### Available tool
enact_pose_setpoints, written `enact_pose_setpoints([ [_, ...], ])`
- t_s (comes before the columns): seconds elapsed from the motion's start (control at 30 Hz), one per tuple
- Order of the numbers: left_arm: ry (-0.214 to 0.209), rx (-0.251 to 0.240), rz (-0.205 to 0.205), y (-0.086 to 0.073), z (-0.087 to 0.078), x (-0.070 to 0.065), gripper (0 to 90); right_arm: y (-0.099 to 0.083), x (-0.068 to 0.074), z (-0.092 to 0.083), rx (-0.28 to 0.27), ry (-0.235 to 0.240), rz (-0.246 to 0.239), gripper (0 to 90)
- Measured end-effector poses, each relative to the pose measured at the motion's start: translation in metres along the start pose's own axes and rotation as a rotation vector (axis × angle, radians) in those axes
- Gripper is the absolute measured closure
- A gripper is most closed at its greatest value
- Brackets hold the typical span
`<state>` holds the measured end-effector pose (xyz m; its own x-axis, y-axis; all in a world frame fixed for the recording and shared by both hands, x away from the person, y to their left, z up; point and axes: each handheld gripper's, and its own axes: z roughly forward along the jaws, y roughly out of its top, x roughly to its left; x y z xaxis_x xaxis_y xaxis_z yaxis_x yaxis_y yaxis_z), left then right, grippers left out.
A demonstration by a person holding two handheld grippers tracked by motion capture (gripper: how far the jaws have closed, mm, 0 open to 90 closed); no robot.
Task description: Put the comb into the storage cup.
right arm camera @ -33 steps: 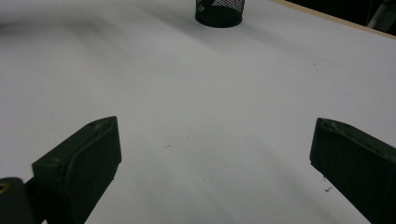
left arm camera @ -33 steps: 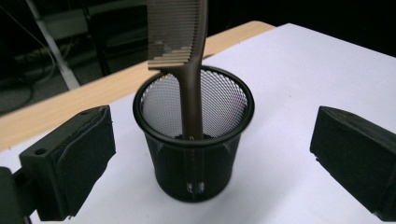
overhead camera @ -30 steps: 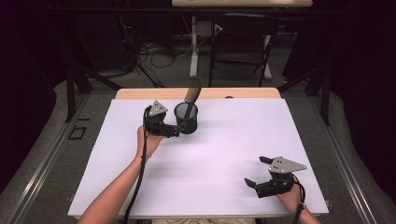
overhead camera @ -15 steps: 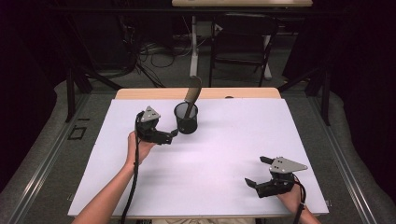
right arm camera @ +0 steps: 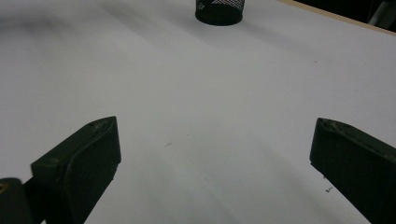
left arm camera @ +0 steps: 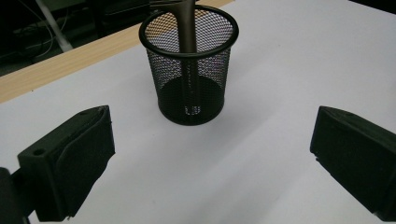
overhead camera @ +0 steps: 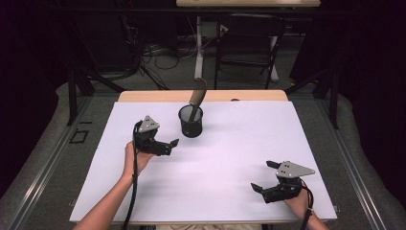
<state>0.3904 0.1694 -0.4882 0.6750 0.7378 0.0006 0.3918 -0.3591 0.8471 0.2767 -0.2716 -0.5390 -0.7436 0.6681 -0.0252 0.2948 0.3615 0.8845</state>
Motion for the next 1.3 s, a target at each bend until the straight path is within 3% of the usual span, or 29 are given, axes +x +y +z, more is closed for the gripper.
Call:
enact_pose_setpoints([
  [0.47, 0.004, -0.004, -0.012, -0.022, -0.017, -0.006, 0.0, 0.000, 0.000, 0.000, 0.002, -0.002, -0.002, 1.6],
  [1.3, 0.068, -0.039, -0.045, -0.054, -0.054, -0.006, 0.0, 0.000, 0.001, 0.001, 0.006, -0.003, -0.001, 1.6],
])
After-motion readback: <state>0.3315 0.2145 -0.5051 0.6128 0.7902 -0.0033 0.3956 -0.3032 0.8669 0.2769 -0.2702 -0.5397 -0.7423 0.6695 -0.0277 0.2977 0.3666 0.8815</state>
